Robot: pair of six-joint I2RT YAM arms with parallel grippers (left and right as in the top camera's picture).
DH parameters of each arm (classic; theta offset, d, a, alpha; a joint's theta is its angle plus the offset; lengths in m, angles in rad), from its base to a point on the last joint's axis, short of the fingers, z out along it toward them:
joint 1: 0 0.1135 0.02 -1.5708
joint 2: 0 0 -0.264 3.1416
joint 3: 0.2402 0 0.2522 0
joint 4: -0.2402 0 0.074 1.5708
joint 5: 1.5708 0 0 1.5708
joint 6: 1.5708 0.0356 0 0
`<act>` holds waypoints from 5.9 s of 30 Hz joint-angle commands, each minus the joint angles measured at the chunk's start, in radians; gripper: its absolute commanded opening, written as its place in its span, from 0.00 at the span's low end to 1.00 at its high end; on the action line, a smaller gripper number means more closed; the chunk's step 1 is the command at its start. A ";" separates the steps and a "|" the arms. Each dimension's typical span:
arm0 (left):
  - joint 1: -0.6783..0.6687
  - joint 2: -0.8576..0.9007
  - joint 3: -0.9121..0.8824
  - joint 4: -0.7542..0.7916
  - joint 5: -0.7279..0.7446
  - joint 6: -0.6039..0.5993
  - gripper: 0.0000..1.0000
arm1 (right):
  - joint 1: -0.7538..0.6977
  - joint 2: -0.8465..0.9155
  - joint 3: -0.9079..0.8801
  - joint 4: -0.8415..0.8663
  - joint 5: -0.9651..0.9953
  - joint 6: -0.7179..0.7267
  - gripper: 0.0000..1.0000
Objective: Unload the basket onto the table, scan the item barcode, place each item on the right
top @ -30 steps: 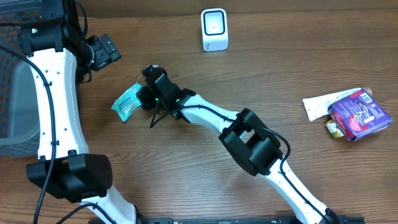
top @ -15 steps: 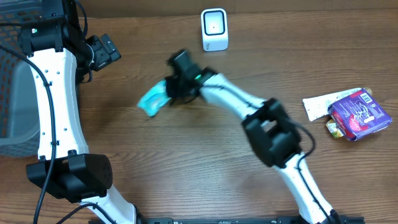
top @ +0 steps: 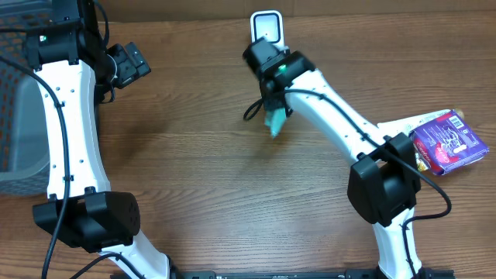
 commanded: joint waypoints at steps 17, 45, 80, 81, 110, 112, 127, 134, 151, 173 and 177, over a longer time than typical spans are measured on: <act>-0.006 0.004 0.006 0.000 -0.001 -0.014 1.00 | 0.060 0.079 -0.106 -0.325 0.286 0.207 0.04; -0.006 0.004 0.006 0.000 0.000 -0.014 0.99 | 0.105 -0.083 -0.019 -0.092 -0.446 0.071 0.65; -0.006 0.004 0.006 0.000 -0.004 -0.014 1.00 | -0.489 -0.348 -1.083 0.730 -1.141 0.010 0.75; -0.006 0.004 0.006 0.000 -0.003 -0.014 0.99 | -0.489 -0.346 -1.091 0.752 -1.167 0.010 0.72; -0.006 0.004 0.006 0.000 -0.004 -0.014 1.00 | -0.474 -0.233 -1.091 1.040 -1.313 0.225 0.20; -0.006 0.004 0.006 0.000 -0.004 -0.014 1.00 | -0.474 -0.233 -1.089 1.054 -1.323 0.225 0.04; -0.006 0.004 0.006 0.000 -0.004 -0.014 1.00 | -0.474 -0.456 -1.017 0.975 -1.423 0.065 0.04; -0.008 0.004 0.006 0.000 -0.003 -0.014 0.99 | -0.473 -0.690 -0.855 0.721 -1.328 -0.125 0.04; -0.008 0.004 0.006 0.000 -0.003 -0.014 1.00 | -0.469 -0.934 -0.712 0.579 -1.159 -0.145 0.04; -0.008 0.004 0.006 0.000 -0.004 -0.014 1.00 | 0.044 -0.318 -0.373 1.098 0.504 -0.881 0.04; -0.008 0.004 0.006 0.000 -0.004 -0.014 1.00 | 0.043 -0.171 -0.373 1.398 0.524 -1.195 0.04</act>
